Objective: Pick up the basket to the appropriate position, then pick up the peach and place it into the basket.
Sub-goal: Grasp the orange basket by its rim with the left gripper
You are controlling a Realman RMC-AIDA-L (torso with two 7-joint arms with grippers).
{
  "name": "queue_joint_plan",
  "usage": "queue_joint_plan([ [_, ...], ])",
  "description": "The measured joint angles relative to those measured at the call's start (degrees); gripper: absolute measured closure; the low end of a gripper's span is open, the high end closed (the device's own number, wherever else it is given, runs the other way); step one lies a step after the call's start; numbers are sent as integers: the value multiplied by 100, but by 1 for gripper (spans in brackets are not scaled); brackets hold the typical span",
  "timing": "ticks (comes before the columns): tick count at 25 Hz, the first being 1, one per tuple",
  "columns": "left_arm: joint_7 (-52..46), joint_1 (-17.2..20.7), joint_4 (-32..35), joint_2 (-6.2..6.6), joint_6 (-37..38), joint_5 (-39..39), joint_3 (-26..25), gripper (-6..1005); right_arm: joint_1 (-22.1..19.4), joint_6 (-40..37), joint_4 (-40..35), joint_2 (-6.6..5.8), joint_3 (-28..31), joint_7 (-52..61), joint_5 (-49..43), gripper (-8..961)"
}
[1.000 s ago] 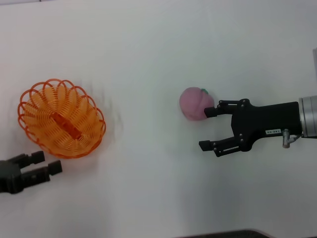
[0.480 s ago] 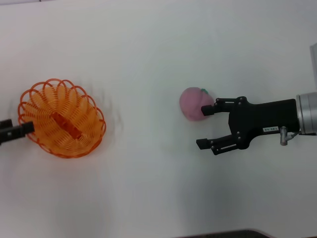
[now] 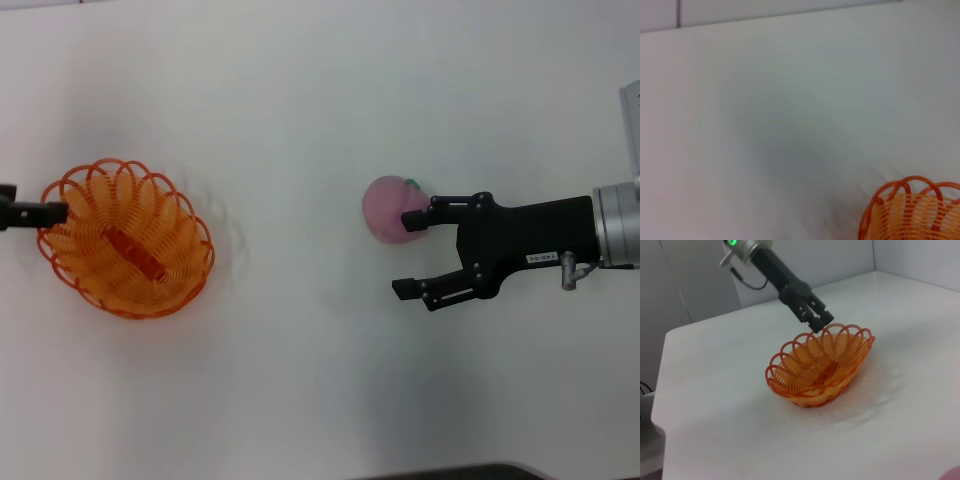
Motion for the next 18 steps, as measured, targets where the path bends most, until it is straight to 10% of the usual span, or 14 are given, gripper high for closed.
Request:
queue_joint_plan([
  [18,-463,-1336,-299,48,-255,1482,1615,188,44,-6,-4,-1,-71,54,0,8],
])
